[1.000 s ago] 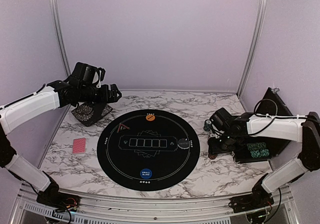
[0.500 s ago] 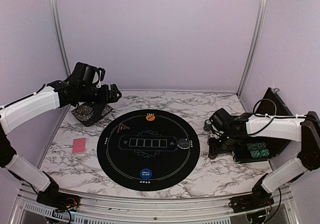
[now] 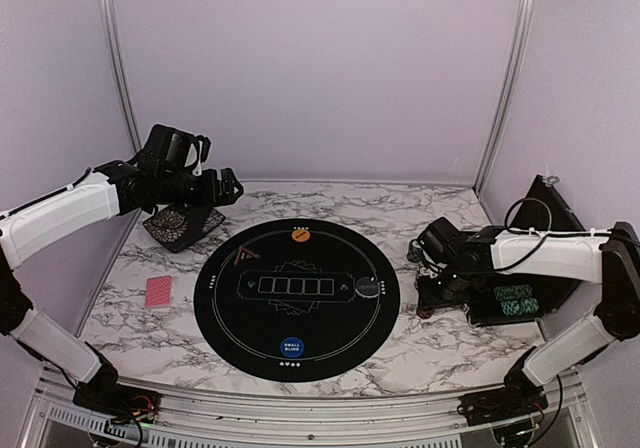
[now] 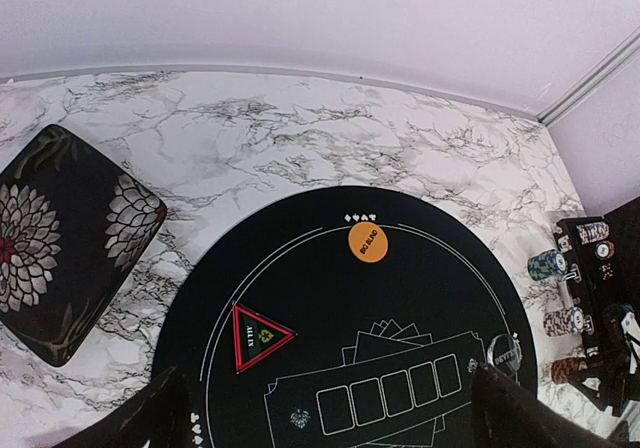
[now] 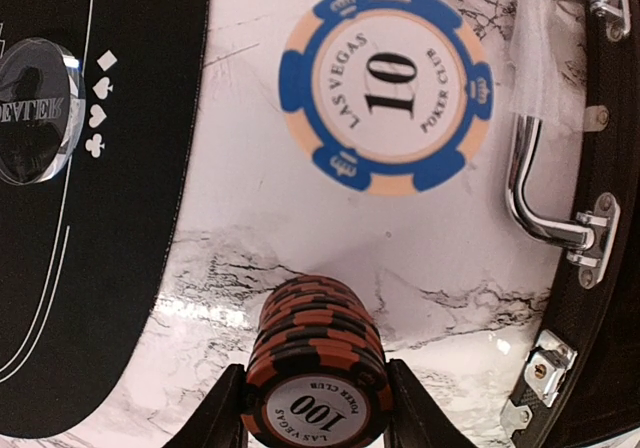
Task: Distribute texas hold em gaming equipment
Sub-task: Pick up the pile of poker chips from the pile of poker chips.
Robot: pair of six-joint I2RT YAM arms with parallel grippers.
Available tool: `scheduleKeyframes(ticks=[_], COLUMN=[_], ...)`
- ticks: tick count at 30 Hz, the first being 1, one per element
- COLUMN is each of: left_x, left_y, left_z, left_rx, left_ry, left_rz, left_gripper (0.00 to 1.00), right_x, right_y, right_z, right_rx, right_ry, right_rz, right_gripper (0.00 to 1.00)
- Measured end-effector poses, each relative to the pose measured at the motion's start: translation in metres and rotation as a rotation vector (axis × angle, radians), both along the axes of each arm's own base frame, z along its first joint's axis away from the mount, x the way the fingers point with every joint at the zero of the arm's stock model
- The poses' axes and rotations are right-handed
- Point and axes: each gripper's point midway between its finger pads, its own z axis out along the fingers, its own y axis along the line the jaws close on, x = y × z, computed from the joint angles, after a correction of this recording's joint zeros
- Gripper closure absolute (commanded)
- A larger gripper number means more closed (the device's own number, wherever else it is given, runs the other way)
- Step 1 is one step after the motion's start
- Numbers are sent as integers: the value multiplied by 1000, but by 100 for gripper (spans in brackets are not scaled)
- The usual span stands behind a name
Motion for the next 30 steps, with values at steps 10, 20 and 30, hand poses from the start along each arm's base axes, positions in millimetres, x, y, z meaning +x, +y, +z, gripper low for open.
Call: scheduleKeyframes(ticks=[10,20,30], left_x=[0,0,0], left_y=[0,0,0], left_z=[0,0,0], left_rx=[0,0,0], left_ry=[0,0,0], left_rz=[0,0,0], left_gripper=[1,1,1], right_x=[0,-1,-2], right_y=[-1,-2,-2], right_z=[0,0,1], right_rx=[-6,-12,-16], right_ry=[-2,1,6], right_rz=[0,-1,1], right_gripper=[64,65,65])
